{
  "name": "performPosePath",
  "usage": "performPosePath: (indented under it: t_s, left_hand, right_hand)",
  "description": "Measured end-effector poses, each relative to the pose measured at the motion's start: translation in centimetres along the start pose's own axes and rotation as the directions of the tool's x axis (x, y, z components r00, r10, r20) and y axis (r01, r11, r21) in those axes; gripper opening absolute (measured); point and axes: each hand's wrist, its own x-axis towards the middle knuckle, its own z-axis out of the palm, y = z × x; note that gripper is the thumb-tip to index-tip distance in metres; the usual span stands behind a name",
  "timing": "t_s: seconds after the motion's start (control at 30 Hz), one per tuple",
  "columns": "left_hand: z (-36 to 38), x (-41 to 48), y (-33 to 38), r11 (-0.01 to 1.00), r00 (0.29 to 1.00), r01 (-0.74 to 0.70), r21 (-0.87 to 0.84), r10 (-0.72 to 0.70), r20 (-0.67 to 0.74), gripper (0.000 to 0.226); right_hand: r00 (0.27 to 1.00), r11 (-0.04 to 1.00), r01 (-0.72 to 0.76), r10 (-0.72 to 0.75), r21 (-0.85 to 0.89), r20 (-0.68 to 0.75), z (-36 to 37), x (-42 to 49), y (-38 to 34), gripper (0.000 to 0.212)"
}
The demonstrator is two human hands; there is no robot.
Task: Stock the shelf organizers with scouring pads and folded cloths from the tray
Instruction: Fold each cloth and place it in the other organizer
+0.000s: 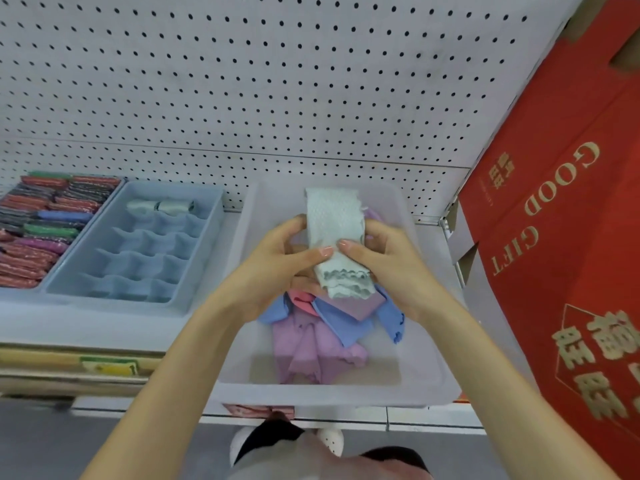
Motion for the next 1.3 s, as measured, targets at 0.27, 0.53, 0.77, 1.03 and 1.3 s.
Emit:
performPosePath:
  t_s: [0.27, 0.53, 0.77, 1.03, 1.3]
  left_hand:
    - [-5.3, -1.3, 0.4, 0.970, 0.997, -0.075, -0.231, 0.069, -0.035, 0.037]
    - [-11.7, -3.3, 3.5, 0.989, 0.990, -0.092, -0.116, 0.078, -0.115, 0.037]
    - [-19.4, -5.4, 4.8, 0.989, 0.992, -0.104, 0.101, 0.111, -0.059, 0.016]
    - [-25.2, -6.4, 4.5, 0.970, 0.951, -0.229, 0.078, 0.240, -0.197, 0.031]
    - [-28.6, -6.3, 4.1, 0.997, 0.997, 0.077, -0.022, -0.076, 0.018, 0.051]
  right_hand:
    - [0.987, 0.955, -0.083, 0.040, 0.285, 0.155, 3.6, 0.9, -1.3, 0.031]
    - [0.996, 0.967, 0.060, -0.072, 0.249, 0.042, 11.5, 3.7, -1.9, 0.026]
    - [0.989, 0.989, 0.148, -0.147, -0.029, 0.032, 18.8, 6.4, -0.9, 0.029]
    - [0.993, 0.997, 0.073, -0.076, -0.039, -0.090, 25.6, 7.4, 0.0, 0.063]
    - [0.989, 0.954, 0.003, -0.048, -0.301, -0.142, 27.2, 8.5, 0.0, 0.033]
